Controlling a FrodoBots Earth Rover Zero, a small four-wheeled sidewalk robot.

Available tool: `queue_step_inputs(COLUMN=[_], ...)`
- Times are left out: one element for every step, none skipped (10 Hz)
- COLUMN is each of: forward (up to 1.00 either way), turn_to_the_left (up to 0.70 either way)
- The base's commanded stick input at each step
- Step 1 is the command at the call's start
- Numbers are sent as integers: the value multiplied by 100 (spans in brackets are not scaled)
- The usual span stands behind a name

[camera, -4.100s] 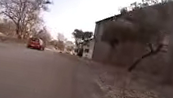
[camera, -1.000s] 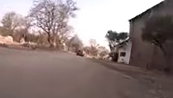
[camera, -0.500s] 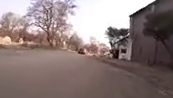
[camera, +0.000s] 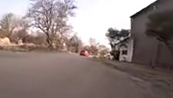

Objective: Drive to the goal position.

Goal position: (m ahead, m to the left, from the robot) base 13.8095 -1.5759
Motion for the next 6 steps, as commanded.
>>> queue_step_inputs(forward=[70, 70, 70, 70, 70, 70], turn_to_the_left=[0, 0, 0, 0, 0, 0])
